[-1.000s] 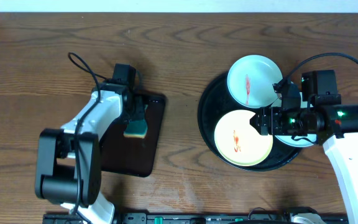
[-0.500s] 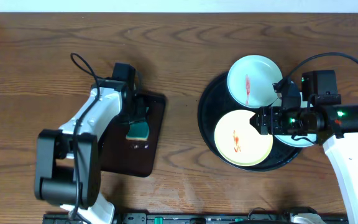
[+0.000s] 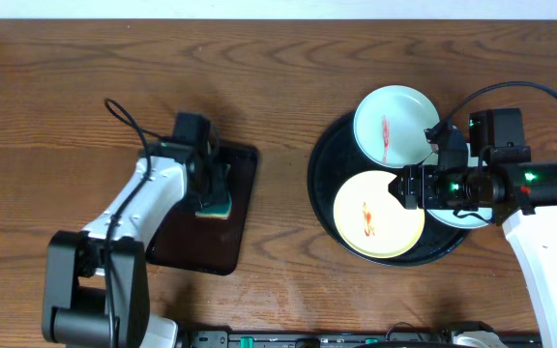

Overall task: Clean dirty plates on tray and stack at the side
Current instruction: 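Reach left gripper to the sponge and right gripper to the yellow plate rim, then grasp the sponge with left gripper and yellow plate rim with right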

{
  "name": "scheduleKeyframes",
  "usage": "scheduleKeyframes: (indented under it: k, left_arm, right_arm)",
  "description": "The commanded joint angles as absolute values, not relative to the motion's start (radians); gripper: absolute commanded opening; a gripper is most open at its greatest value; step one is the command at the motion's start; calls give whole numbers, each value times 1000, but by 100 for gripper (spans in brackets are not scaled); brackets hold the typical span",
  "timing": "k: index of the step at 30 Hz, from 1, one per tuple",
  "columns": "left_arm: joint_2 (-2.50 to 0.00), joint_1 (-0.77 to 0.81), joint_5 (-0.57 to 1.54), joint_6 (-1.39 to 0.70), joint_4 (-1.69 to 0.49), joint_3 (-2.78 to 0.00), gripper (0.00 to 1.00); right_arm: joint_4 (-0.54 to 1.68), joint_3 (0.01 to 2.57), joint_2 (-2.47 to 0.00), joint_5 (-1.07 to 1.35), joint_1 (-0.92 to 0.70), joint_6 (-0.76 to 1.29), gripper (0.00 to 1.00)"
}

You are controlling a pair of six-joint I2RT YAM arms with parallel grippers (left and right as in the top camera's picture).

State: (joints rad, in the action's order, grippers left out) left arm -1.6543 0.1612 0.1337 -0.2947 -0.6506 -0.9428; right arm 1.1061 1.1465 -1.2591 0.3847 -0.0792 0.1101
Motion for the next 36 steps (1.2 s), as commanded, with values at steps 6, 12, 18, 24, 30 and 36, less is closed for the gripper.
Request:
scheduleKeyframes:
  k: [6,12,18,24,30,36]
  left_arm:
    - [-1671,162,138,-315,-577,-871,8]
    - [-1659,145,138,-313,-711,-1006,7]
    - [-1645,145,139,-311,-830,-1137,27]
    - [-1647,145,89,-308,-802,-1091,41]
    - [-1647,147,72,-308,-619,-965,44]
    - [-1647,150,218,-393,-492,-883,42]
  right_arm:
    - [1105,1163,-1262,380,-78,121,74]
    - [1124,1163,-1262,336,-78,178,74]
    - [1155,1116,-1262,222,-78,234,74]
    - [1096,951,-1264,94,-78,366,69]
    - [941,831,-1264,139,-77,295,69]
    - [901,816,-1264,139,-39,271,69]
